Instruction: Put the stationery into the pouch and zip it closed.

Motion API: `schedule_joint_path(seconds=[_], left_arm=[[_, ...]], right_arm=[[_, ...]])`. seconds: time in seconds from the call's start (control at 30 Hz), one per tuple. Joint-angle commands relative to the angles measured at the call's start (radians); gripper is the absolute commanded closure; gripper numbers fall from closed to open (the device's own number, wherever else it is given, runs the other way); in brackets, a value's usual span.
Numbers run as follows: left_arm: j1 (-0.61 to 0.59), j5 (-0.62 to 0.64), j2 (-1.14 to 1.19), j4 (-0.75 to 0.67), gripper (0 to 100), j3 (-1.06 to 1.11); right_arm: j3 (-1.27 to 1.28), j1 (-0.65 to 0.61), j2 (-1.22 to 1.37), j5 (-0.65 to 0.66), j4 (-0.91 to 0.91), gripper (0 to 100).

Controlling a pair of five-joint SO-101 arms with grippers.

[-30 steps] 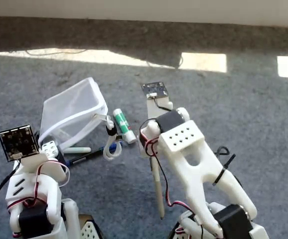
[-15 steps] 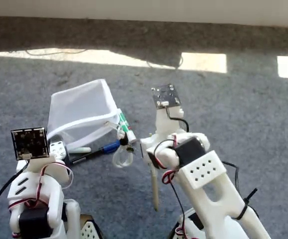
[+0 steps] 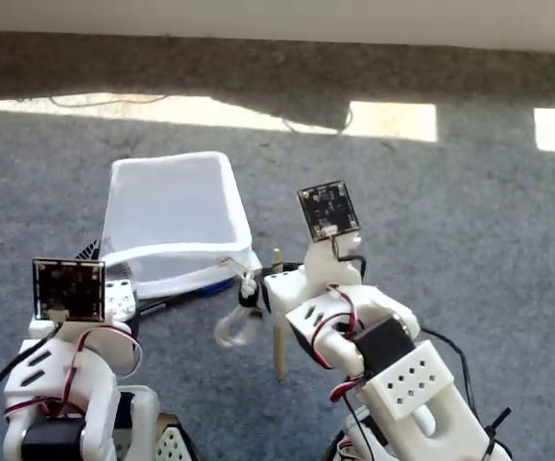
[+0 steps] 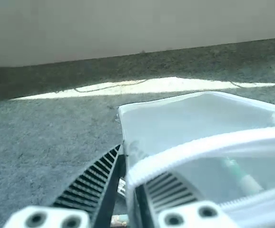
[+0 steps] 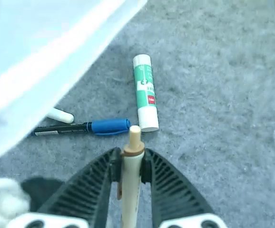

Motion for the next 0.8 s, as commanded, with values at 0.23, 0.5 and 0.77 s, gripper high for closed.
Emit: schedule_joint_path(seconds=[0.23,0.5,0.77], left_arm=[[0.024,-0.011,0.309,0.046,99,-0.269],[0.024,-0.011,0.487,0.097,99,-0.341],[0.024,-0.008,0.503,0.101,99,-0.39]], right_arm=[[0.05,-0.008,-0.239,0.005,-0.079,99.3],[0.041,-0.019,-0.53,0.015,-0.101,99.3],[0.039,-0.131,-0.639,0.164,-0.232,99.3]])
